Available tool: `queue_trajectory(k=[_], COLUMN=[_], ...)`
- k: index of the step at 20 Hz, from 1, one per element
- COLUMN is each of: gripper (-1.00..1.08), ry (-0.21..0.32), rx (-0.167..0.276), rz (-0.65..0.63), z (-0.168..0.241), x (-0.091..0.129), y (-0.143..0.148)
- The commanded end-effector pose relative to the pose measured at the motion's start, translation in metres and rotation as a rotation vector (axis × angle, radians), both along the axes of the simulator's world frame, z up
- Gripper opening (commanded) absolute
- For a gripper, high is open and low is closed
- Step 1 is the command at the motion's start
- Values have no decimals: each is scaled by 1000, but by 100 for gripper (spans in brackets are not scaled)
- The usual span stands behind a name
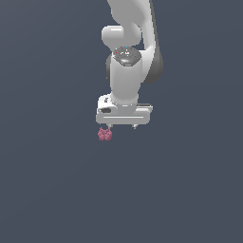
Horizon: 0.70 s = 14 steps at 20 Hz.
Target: Pick up the object and move it to a goal position.
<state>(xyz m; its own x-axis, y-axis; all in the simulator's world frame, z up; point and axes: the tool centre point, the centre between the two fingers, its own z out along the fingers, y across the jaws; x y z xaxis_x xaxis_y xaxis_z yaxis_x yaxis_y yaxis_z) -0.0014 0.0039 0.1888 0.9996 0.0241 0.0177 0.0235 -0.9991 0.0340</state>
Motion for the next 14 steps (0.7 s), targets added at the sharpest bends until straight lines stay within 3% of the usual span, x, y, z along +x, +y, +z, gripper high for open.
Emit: queue_trajectory(k=[1,14], gripper=[100,100], ry=[0,-23], rx=[0,9], rz=[0,12], z=[0,13], x=[0,3], y=[0,-10])
